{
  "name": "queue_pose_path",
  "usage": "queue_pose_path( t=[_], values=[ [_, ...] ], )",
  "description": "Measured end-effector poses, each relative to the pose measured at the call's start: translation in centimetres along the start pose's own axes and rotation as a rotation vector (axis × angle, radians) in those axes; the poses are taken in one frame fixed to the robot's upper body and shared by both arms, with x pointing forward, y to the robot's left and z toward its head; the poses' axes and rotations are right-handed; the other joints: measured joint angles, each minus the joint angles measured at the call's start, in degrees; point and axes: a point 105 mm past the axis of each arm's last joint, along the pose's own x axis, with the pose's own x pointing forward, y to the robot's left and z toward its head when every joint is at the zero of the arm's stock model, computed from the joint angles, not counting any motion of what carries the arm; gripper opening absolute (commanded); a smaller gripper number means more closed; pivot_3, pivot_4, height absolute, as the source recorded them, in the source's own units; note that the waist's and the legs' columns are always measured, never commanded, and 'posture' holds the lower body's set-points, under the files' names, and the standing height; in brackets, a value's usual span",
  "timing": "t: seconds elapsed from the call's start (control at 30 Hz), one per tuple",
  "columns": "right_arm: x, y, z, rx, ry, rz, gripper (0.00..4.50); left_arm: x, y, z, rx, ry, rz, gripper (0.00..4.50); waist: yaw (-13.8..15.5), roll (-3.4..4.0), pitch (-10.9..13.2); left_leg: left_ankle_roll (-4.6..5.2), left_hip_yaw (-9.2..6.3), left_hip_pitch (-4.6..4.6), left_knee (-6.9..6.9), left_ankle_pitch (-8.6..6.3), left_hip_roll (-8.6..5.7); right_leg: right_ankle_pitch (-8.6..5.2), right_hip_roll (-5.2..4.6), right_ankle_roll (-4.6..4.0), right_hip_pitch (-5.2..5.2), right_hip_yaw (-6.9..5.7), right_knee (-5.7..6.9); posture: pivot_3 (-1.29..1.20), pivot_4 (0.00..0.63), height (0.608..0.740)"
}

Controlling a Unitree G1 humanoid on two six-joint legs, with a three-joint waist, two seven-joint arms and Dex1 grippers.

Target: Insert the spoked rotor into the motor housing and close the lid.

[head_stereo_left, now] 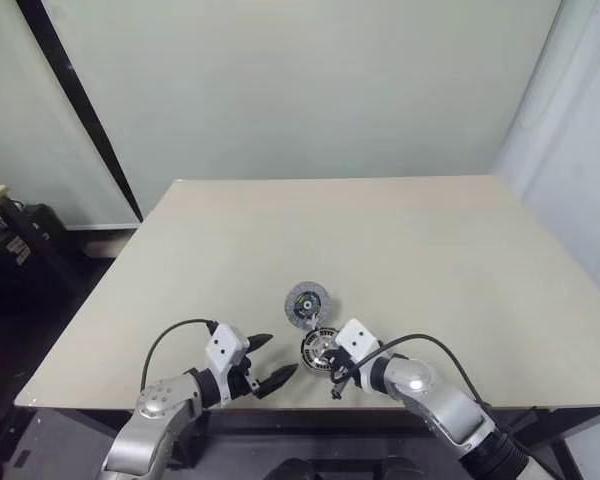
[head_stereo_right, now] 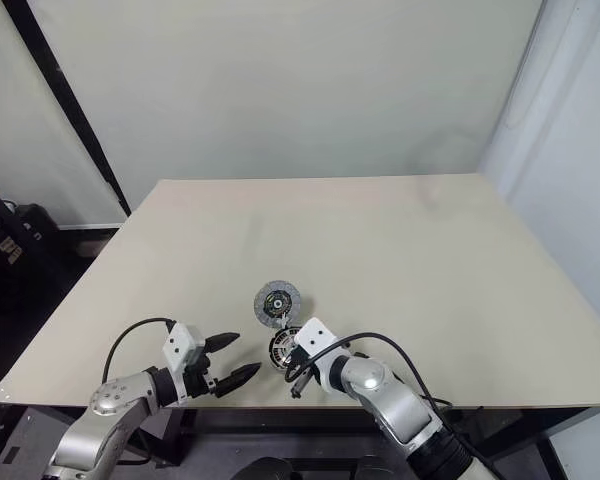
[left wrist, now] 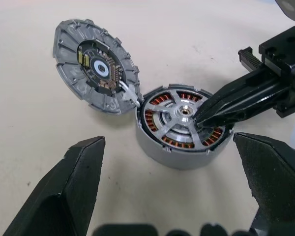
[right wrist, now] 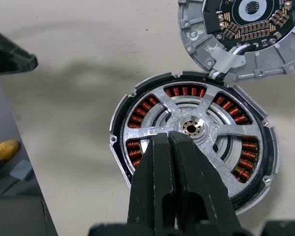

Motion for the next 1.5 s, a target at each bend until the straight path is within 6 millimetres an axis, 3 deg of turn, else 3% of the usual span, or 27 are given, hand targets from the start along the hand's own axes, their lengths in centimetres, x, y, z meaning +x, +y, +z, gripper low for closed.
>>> queue_pose_path(
  t=[0.2,0.3,0.47,0.67,0.73,0.83,1.13,1.2,1.5],
  values=[
    [-0.5,-1.0,1.1,0.018,-0.043,-0.028,0.04,0.0,0.0,0.0,-0.001,0.001,0.002,4.5,0.0,-0.01,0.0,0.01,-0.03,-0.07,0.01,0.0,-0.05,0.01,-0.01,0.01,-0.06,0.0,0.0,0.0,0.0,0.74],
    [-1.1,-1.8,2.3,0.002,-0.08,-0.055,0.64,0.0,0.0,0.0,-0.001,0.0,0.006,4.5,0.0,-0.01,0.0,0.01,-0.03,-0.08,0.0,0.0,-0.05,0.01,-0.01,0.01,-0.07,-0.01,0.0,0.0,0.0,0.74],
    [-2.0,-3.2,4.2,-0.068,-0.108,-0.089,2.36,0.0,0.1,0.0,0.0,-0.001,0.008,4.5,0.0,-0.01,0.0,0.01,-0.03,-0.09,0.0,0.0,-0.04,0.01,-0.01,0.01,-0.08,-0.01,-0.01,0.0,0.0,0.74],
    [-2.8,-4.1,4.2,-0.127,-0.071,-0.093,4.46,-0.1,0.2,0.1,0.0,-0.002,0.014,4.5,0.0,-0.02,0.0,0.03,-0.03,-0.13,0.0,0.0,-0.07,0.01,-0.03,0.02,-0.09,-0.01,-0.01,0.0,0.0,0.74],
    [-3.1,-4.4,3.8,-0.17,-0.04,-0.095,4.46,-0.1,0.4,0.0,-0.009,0.003,0.028,4.5,0.0,-0.02,0.0,0.03,-0.03,-0.13,0.0,0.0,-0.07,0.01,-0.04,0.02,-0.09,-0.01,-0.01,0.0,0.0,0.74],
    [-3.7,-4.5,3.4,-0.288,0.031,-0.055,4.5,-0.5,1.2,-0.2,-0.051,0.024,0.076,3.86,0.0,-0.04,0.0,0.03,-0.01,-0.13,0.02,0.0,-0.06,0.01,-0.04,0.02,-0.09,-0.02,-0.01,0.0,0.0,0.74],
    [-5.3,-2.7,2.6,-0.586,0.196,0.161,4.5,-0.8,3.7,0.6,-0.209,0.119,0.19,0.59,0.0,-0.33,0.2,0.02,-0.07,-0.15,0.07,0.0,-0.05,0.01,-0.05,0.03,-0.07,-0.1,-0.01,0.0,0.0,0.74],
    [-5.4,-2.2,2.7,-0.647,0.225,0.209,4.5,-0.7,4.0,0.7,-0.246,0.155,0.207,0.03,0.0,-0.45,0.3,0.02,-0.07,-0.15,0.07,0.0,-0.05,0.01,-0.05,0.03,-0.07,-0.1,-0.01,0.0,0.0,0.74],
    [-5.2,-1.1,2.3,-0.836,0.386,0.345,4.5,-0.7,4.1,0.0,-0.305,0.293,0.222,0.03,0.0,-0.6,0.3,-0.02,-0.09,-0.17,0.05,-0.02,-0.05,0.03,-0.05,0.05,-0.11,-0.13,-0.02,0.0,0.0,0.74]
  ],
)
